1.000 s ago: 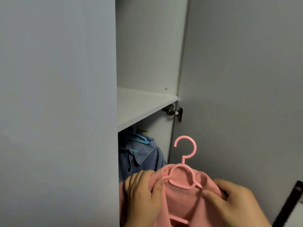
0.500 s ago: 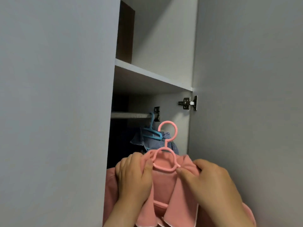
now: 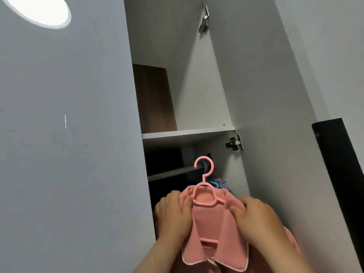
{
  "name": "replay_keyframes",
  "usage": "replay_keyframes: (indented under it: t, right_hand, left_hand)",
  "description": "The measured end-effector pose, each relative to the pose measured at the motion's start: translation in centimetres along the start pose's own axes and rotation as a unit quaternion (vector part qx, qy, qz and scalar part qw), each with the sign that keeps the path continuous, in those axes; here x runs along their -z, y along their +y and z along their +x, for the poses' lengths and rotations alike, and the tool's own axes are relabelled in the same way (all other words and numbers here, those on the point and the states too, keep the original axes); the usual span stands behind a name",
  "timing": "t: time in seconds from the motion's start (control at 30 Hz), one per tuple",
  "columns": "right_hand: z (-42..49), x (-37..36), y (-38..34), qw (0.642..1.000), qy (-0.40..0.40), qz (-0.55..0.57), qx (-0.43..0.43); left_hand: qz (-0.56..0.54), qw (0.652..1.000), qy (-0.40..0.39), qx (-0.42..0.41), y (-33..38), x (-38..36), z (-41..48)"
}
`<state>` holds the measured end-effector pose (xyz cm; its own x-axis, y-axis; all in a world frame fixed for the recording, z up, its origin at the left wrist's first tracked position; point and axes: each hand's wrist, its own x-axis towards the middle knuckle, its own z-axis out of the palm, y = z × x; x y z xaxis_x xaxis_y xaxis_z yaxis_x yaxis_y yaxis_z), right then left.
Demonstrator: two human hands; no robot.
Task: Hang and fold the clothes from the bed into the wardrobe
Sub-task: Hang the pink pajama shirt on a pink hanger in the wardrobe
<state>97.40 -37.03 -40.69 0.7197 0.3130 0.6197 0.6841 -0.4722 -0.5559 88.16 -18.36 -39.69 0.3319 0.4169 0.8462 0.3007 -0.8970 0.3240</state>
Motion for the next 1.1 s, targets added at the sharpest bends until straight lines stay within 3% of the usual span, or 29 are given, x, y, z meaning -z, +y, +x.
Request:
replay_keyframes:
  t: [0.17,0.3,0.43,0.63,0.77,1.1]
  right_hand:
    - [3.1,-1.0,-1.5,0.999,0.044,-0.002,-0.019]
    - [5.3,-2.9,-1.6,0.999,0.042,0.009,-0.031]
    - [6.9,-5.1,-1.4,0.998,0.029,0.038,-0.052]
    - [8.6,-7.7,-0.4,0.996,0.035,0.053,-0.069]
    - [9.7,-8.8,0.6,0.994,0.020,0.064,-0.091]
    - [11.7,-12.0,-1.2,0.995,-0.011,0.069,-0.071]
  left_hand:
    - [-0.031,0.999,0.039,-0.001,1.1,-0.9,5.0]
    - [0.063,0.995,0.036,-0.063,0.4,-2.7,8.4]
    - [0.107,0.993,0.034,0.021,-1.5,-4.6,11.1]
    - [0.275,0.961,-0.023,0.019,-3.9,-7.0,15.2]
    - [0.287,0.948,-0.086,0.110,-4.7,-8.3,15.9]
    - [0.344,0.925,-0.100,0.124,-6.2,-9.5,17.7]
